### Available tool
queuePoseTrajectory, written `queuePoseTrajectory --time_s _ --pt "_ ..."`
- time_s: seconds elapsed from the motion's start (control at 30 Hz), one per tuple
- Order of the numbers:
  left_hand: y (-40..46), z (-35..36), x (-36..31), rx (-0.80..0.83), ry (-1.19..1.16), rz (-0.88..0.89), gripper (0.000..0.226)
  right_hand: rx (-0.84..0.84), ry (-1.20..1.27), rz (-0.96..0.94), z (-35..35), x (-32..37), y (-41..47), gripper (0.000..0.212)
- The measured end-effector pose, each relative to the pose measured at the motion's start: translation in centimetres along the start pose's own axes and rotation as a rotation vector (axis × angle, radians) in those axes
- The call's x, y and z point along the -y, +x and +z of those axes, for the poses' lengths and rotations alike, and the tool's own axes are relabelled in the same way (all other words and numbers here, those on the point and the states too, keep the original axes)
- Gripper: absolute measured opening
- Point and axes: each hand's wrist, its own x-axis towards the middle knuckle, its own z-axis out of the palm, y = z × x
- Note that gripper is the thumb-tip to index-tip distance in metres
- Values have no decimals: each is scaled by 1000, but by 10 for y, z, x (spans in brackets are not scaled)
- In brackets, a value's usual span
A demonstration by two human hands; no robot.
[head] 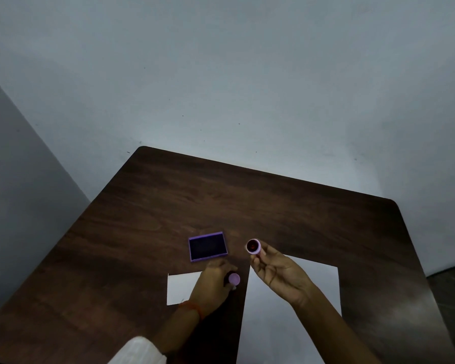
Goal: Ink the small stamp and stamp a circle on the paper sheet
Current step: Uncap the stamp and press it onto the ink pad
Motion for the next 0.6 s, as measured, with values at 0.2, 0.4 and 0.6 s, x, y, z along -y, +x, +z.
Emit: queuePoseTrajectory --time_s 0.2,0.4,0.6 --pt "6 -35 24 -337 110 1 43 64 57 21 4 -3 11 64" --pt "21 -65 71 -148 179 -115 70 80 50 32 18 -7 18 51" --pt "30 -67 93 32 170 -117 111 3 -19 84 24 -8 29 33"
